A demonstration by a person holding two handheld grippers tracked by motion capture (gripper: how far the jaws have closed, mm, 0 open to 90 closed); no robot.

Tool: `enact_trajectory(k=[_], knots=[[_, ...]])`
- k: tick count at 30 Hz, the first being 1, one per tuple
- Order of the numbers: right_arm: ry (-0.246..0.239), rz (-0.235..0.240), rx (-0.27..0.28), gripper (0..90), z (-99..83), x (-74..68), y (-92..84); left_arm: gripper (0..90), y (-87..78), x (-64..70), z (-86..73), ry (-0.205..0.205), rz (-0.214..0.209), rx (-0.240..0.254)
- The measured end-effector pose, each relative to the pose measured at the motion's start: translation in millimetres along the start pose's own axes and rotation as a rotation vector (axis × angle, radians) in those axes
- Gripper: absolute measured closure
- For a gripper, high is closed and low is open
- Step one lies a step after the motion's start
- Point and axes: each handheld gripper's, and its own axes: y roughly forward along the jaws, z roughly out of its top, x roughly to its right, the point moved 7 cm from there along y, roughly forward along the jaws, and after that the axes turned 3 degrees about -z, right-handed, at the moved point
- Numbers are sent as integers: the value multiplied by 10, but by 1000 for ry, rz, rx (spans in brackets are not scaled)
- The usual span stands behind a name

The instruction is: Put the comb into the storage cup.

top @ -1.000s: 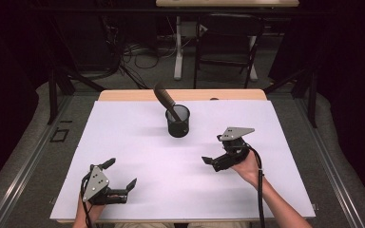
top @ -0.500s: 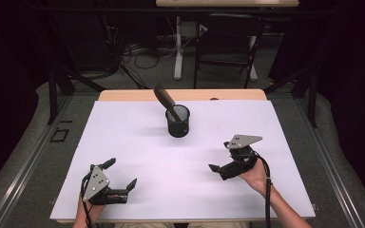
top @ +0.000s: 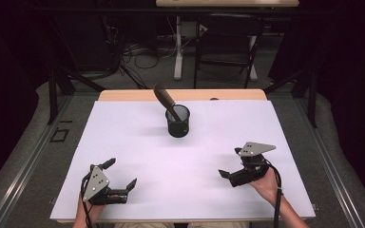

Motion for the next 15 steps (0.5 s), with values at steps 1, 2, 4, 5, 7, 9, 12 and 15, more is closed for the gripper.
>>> enact_trajectory(k=[1,2,4,5,7,9,12,15], knots=[[0,-8,3,0,-14,4,-16,24,1,0,0,1,0,-1],[2,-10,7,0,-27,5,-27,24,3,0,0,1,-1,-1],[10,-13,8,0,-54,1,-54,24,9,-1,-1,1,-2,-3],[11,-13,11,0,-67,-2,-64,24,12,-1,-3,1,-3,-4],[15,-14,12,0,-98,-10,-83,24,16,0,-4,2,-3,-5],[18,-18,13,0,-135,-18,-102,24,17,2,-4,3,-4,-6],[16,-33,16,0,-182,-28,-125,24,15,-1,-5,2,-3,-5],[19,-39,18,0,-226,-32,-158,24,21,-3,-6,-1,-1,-5]])
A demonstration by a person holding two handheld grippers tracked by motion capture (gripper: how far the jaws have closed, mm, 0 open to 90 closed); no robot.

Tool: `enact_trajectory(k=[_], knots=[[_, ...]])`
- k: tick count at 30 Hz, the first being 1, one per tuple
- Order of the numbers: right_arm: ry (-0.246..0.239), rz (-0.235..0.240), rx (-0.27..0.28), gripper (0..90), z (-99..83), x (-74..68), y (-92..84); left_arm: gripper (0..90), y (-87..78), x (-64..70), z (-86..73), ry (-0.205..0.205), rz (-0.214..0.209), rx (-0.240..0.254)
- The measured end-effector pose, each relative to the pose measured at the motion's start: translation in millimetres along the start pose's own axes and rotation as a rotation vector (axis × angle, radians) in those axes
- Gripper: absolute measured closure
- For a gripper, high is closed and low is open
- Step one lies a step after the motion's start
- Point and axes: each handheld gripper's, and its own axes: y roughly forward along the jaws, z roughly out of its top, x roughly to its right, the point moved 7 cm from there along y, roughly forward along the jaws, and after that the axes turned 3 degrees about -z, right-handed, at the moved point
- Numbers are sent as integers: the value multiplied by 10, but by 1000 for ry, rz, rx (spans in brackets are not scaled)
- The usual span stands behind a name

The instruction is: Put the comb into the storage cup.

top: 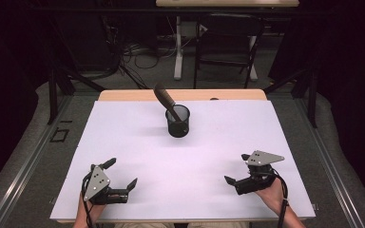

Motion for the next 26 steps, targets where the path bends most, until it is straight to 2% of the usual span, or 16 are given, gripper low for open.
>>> enact_trajectory(k=[9,21,26], knots=[[4,-34,25,0,-81,-23,-88,24,-5,0,-2,3,1,-2],[14,-38,33,0,-165,-48,-119,24,-7,5,-1,6,2,-3],[-10,-80,46,0,-214,-19,-102,24,9,0,0,5,0,-3]])
